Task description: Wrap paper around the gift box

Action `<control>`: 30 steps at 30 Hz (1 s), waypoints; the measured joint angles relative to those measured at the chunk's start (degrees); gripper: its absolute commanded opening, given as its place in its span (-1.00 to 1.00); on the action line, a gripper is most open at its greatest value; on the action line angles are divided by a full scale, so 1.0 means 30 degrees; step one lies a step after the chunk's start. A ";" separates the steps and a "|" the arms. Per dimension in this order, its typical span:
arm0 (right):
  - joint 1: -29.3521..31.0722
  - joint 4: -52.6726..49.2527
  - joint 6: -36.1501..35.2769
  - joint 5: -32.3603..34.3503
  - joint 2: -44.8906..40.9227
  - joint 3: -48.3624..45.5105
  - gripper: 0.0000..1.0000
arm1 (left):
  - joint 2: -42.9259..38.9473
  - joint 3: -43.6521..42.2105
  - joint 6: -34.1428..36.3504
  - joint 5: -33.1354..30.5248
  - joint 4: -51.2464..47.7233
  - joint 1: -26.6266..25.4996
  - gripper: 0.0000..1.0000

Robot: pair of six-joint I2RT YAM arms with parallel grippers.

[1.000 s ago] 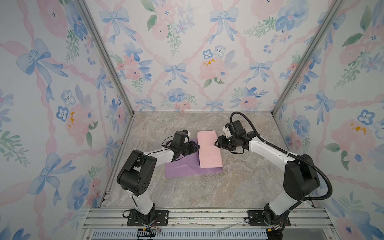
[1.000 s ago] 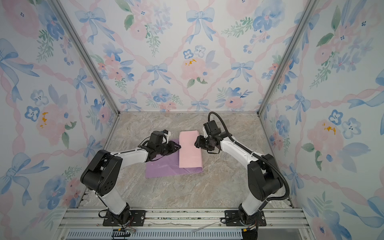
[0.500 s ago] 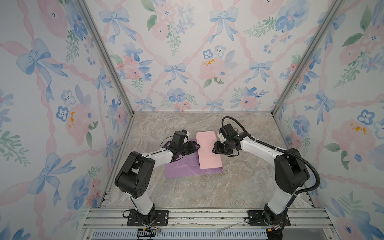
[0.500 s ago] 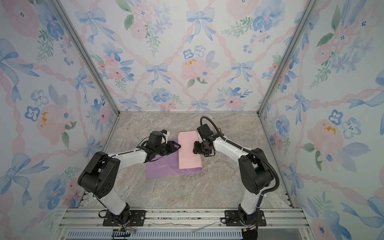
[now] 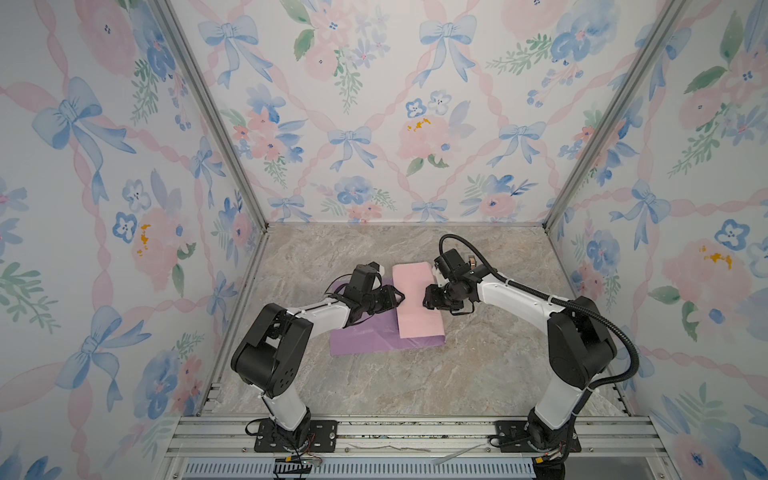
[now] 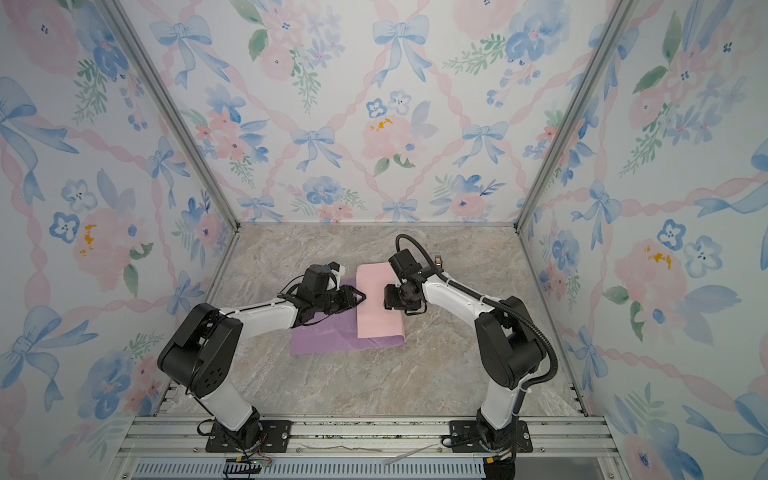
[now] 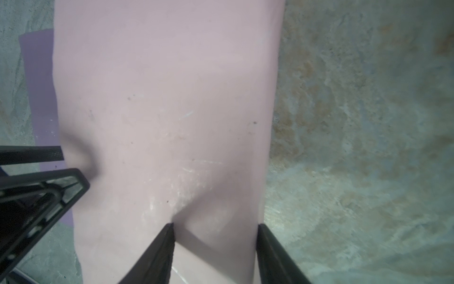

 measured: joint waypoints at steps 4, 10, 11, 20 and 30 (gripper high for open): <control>-0.0058 -0.0036 -0.0007 -0.0029 -0.0117 -0.0007 0.20 | 0.0168 -0.0102 -0.0073 -0.0073 0.0182 0.0000 -0.36; -0.1129 -0.0124 -0.0022 -0.0954 -0.1239 -0.0233 0.25 | 0.0175 -0.0233 -0.0160 -0.0131 0.0648 -0.0022 -0.42; -0.1443 -0.0066 -0.0029 -0.1239 -0.1384 -0.0357 0.26 | 0.0175 -0.0248 -0.0204 -0.0146 0.0743 -0.0073 -0.42; -0.2630 0.0175 -0.0226 -0.2965 -0.1137 -0.0831 0.26 | 0.0284 -0.0627 -0.0976 -0.0342 0.1814 -0.0896 -0.45; -0.2783 0.0058 -0.0772 -0.2951 -0.0539 -0.1144 0.23 | 0.0903 -0.0576 -0.1355 -0.0328 0.3024 -0.1377 -0.44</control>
